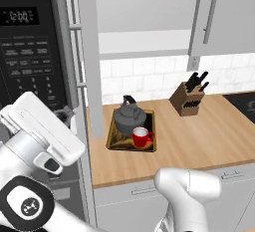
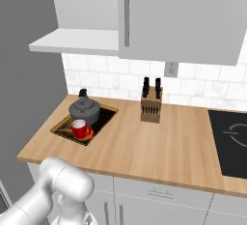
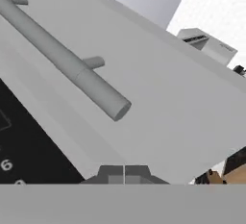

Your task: Pick the kettle from the counter and place it on the tray. Then pick the mug from the cabinet and place it on the tray. Then close the cabinet doors.

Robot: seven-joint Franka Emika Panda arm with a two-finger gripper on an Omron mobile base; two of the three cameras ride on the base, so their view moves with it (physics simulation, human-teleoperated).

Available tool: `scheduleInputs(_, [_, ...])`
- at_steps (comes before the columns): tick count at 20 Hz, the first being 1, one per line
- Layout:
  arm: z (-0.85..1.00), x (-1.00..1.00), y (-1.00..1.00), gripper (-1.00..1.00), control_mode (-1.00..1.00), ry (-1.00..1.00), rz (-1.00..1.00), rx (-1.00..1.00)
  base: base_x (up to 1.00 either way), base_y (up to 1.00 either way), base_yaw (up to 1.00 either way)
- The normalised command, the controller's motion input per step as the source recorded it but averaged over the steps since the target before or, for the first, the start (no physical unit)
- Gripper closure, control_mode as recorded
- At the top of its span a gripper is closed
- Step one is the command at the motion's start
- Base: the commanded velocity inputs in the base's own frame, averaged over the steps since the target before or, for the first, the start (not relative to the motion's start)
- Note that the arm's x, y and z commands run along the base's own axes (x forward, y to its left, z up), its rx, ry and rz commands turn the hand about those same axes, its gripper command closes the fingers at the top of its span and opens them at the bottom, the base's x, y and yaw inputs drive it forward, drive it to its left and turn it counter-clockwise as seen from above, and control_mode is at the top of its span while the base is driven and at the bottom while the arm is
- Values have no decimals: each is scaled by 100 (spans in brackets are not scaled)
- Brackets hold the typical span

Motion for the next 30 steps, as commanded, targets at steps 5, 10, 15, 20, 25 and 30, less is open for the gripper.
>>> scheduleInputs(5, [45, -21, -63, 100, -100, -17, -22, 0, 0, 0, 0])
scheduleInputs(10, [41, -37, -72, 100, -100, -19, -19, 0, 0, 0, 0])
scheduleInputs(15, [22, -17, -75, 100, -100, -5, -11, 1, 0, 0, 0])
scheduleInputs(20, [8, 40, -61, 100, -100, 13, 0, 5, 0, 0, 0])
scheduleInputs(25, [10, 42, -65, 100, -100, 43, 7, 1, 0, 0, 0])
scheduleInputs(30, [1, 22, -62, 100, -100, 62, 14, 1, 0, 0, 0])
